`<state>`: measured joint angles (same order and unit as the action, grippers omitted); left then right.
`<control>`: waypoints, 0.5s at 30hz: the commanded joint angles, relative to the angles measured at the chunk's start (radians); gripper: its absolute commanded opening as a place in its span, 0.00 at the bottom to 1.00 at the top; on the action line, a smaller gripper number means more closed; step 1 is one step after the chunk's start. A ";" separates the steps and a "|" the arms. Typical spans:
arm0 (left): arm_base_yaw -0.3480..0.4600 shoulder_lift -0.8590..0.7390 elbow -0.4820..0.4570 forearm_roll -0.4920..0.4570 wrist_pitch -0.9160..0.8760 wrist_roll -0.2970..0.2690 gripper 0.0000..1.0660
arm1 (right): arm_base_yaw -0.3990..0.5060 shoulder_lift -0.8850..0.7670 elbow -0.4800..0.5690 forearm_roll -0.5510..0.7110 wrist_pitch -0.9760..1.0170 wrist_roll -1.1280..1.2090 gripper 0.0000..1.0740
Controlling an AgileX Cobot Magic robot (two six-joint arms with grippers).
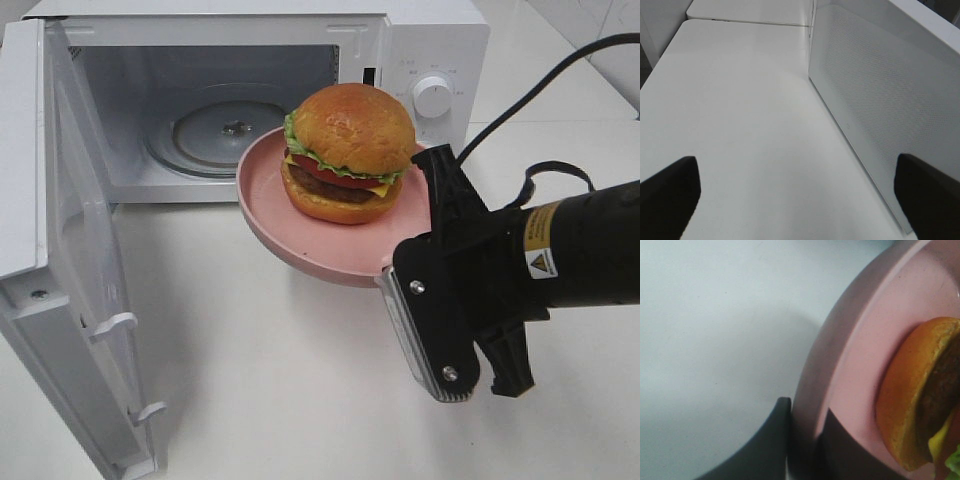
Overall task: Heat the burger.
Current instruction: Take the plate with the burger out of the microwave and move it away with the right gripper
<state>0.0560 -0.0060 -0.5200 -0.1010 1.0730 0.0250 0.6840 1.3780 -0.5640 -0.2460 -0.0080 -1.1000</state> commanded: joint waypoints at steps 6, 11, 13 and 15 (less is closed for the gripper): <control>0.003 -0.017 0.001 0.000 0.000 -0.001 0.92 | -0.004 -0.168 0.061 -0.036 0.069 0.003 0.00; 0.003 -0.017 0.001 0.000 0.000 -0.001 0.92 | -0.004 -0.251 0.091 -0.075 0.161 0.056 0.00; 0.003 -0.017 0.001 0.000 0.000 -0.001 0.92 | -0.004 -0.271 0.097 -0.092 0.179 0.082 0.00; 0.003 -0.017 0.001 0.000 0.000 -0.001 0.92 | -0.004 -0.335 0.124 -0.176 0.255 0.212 0.00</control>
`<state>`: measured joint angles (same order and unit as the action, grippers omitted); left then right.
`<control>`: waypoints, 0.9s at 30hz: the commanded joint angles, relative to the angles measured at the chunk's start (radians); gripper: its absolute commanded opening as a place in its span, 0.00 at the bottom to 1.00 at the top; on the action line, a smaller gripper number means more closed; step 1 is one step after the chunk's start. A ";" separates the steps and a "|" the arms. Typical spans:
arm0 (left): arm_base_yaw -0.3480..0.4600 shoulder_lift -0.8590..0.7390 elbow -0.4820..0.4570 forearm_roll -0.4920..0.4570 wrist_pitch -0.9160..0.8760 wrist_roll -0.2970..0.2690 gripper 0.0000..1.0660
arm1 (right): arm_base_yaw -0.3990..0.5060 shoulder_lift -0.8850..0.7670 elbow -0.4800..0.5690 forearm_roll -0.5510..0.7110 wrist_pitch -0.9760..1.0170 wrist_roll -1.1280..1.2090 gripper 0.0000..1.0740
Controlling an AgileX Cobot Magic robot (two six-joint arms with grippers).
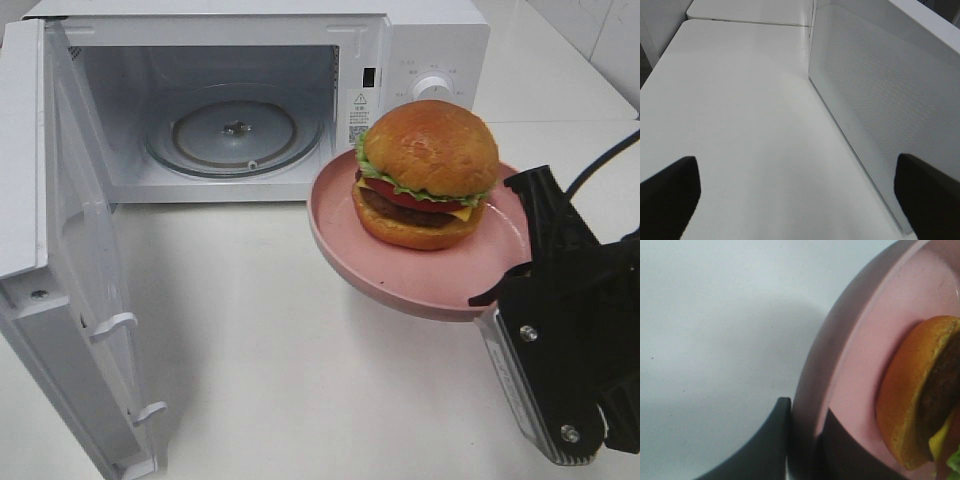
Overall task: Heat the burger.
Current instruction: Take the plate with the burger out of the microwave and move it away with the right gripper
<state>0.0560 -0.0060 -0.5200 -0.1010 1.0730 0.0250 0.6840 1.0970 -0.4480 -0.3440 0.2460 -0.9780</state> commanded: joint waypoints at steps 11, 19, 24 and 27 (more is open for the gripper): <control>0.003 -0.017 0.001 0.000 0.000 -0.001 0.92 | -0.004 -0.167 0.044 -0.285 0.179 0.389 0.00; 0.003 -0.017 0.001 0.000 0.000 -0.001 0.92 | -0.004 -0.188 0.049 -0.411 0.350 0.666 0.00; 0.003 -0.017 0.001 0.000 0.000 -0.001 0.92 | -0.004 -0.188 0.049 -0.451 0.425 0.778 0.00; 0.003 -0.017 0.001 0.000 0.000 -0.001 0.92 | -0.004 -0.188 0.049 -0.470 0.469 0.871 0.00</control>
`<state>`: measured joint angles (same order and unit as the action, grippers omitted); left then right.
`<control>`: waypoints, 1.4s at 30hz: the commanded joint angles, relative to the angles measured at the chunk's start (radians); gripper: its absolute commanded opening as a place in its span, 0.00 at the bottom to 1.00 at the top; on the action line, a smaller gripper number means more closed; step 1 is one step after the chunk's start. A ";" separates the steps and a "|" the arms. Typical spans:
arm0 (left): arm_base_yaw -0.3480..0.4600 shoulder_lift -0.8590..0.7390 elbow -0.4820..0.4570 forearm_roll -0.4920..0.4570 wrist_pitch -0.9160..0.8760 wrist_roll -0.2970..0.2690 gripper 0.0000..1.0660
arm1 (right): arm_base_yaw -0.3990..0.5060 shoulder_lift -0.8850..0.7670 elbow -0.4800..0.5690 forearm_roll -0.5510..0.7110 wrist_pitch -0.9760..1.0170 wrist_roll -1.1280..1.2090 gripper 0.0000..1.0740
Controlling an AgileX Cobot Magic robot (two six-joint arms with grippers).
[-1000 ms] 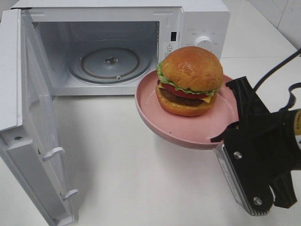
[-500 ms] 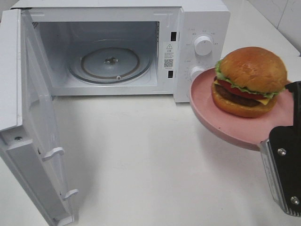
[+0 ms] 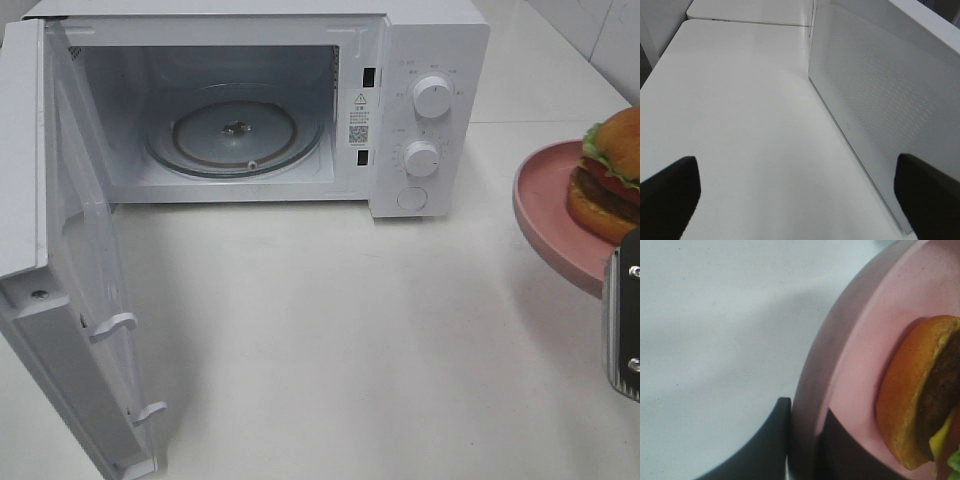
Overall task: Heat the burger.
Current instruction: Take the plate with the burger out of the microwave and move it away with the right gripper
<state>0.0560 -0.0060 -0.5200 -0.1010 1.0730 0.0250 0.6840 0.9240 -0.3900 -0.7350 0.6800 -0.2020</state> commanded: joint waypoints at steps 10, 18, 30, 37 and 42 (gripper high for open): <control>0.003 -0.017 0.001 0.000 0.000 -0.001 0.92 | -0.004 0.040 -0.011 -0.175 0.121 0.397 0.00; 0.003 -0.017 0.001 0.000 0.000 -0.001 0.92 | -0.004 0.177 -0.075 -0.202 0.159 0.597 0.00; 0.003 -0.017 0.001 0.000 0.000 -0.001 0.92 | -0.007 0.502 -0.186 -0.212 0.253 1.002 0.00; 0.003 -0.017 0.001 0.000 0.000 -0.001 0.92 | -0.016 0.607 -0.186 -0.232 0.249 1.110 0.01; 0.003 -0.017 0.001 0.000 0.000 -0.001 0.92 | -0.076 0.686 -0.186 -0.232 0.205 1.162 0.02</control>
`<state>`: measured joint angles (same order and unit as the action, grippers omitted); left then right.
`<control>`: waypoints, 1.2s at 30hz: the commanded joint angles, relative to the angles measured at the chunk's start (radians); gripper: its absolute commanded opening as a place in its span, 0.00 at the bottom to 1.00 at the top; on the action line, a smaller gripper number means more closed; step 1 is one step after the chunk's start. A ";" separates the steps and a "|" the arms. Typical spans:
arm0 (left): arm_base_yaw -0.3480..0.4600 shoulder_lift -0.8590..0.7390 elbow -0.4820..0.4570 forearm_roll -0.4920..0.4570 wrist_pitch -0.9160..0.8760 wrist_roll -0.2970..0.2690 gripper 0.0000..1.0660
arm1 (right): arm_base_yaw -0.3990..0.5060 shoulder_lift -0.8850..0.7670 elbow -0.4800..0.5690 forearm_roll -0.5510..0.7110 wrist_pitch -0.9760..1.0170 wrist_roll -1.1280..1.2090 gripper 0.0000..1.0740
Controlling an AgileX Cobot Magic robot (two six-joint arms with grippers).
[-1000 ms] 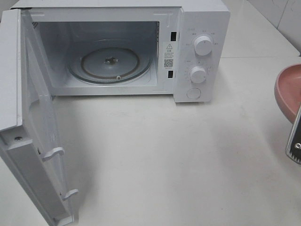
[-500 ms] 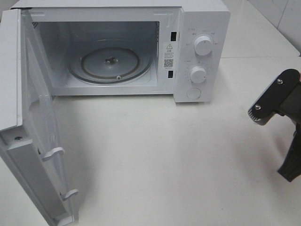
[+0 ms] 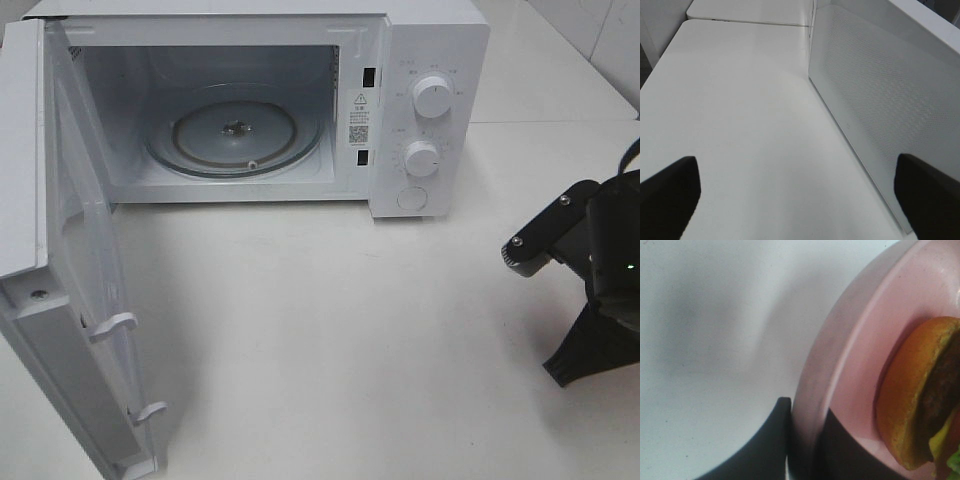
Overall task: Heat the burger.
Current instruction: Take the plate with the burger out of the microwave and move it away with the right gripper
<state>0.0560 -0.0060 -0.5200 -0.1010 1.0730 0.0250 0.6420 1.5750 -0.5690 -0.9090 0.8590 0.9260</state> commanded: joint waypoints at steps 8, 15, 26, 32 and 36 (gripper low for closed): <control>0.003 -0.017 0.001 0.000 0.000 -0.001 0.92 | -0.104 0.129 -0.007 -0.076 -0.035 0.122 0.04; 0.003 -0.017 0.001 0.000 0.000 -0.001 0.92 | -0.150 0.197 -0.005 -0.097 -0.063 0.157 0.06; 0.003 -0.017 0.001 0.000 0.000 -0.001 0.92 | -0.152 0.229 -0.005 -0.098 -0.085 0.167 0.21; 0.003 -0.017 0.001 0.000 0.000 -0.001 0.92 | -0.151 0.229 -0.006 -0.087 -0.079 0.161 0.34; 0.003 -0.017 0.001 0.000 0.000 -0.001 0.92 | -0.149 0.191 -0.006 -0.042 -0.081 0.125 0.36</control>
<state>0.0560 -0.0060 -0.5200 -0.1010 1.0730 0.0250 0.4940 1.7960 -0.5710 -0.9650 0.7470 1.0710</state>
